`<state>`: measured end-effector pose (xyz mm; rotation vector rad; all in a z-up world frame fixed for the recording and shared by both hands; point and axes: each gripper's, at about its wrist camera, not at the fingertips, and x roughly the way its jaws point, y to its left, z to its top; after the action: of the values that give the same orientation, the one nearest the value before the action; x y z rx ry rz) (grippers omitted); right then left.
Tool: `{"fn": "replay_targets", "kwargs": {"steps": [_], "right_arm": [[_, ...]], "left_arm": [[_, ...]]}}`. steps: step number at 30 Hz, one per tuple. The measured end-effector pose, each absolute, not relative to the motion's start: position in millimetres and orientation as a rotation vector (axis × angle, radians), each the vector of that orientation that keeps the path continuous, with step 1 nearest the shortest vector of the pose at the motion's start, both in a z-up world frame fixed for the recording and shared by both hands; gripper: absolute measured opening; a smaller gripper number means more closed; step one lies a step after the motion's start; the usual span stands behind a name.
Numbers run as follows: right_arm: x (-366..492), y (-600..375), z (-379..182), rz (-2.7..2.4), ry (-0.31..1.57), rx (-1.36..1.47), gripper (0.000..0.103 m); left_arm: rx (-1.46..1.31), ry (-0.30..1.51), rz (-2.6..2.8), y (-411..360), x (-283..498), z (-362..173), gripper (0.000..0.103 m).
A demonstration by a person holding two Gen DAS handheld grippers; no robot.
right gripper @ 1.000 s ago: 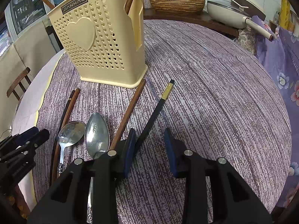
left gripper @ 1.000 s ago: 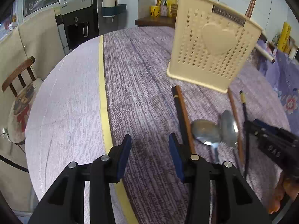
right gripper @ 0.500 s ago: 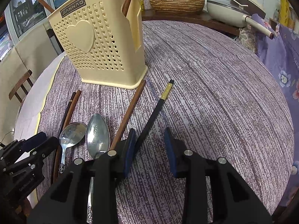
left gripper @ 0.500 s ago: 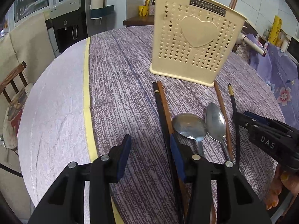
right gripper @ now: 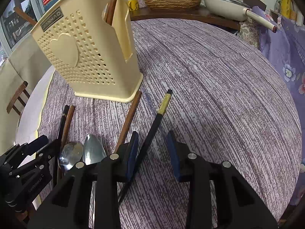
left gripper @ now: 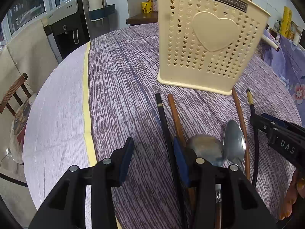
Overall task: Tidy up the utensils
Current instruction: 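Lower the right gripper onto the black yellow-tipped chopstick while the left gripper reaches a wooden chopstick, then close both grippers on their chopsticks and lift them off the table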
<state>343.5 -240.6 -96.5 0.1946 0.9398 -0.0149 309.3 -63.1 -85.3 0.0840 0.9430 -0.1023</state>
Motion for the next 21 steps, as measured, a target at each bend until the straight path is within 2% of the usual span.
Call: {"fn": "replay_targets", "kwargs": {"steps": [6, 13, 21], "right_arm": [[360.7, -245.8, -95.1, -0.053, 0.946, 0.237, 0.029], [369.2, -242.8, -96.4, -0.097, 0.931, 0.226, 0.019], [371.6, -239.2, -97.1, -0.108, 0.925, 0.202, 0.017]], "left_arm": [[0.069, 0.957, -0.082, -65.7, 331.4, -83.8, 0.042], [0.086, 0.950, -0.054, -73.9, 345.9, -83.2, 0.029], [0.118, 0.948, -0.063, -84.6, 347.2, -83.4, 0.014]]}}
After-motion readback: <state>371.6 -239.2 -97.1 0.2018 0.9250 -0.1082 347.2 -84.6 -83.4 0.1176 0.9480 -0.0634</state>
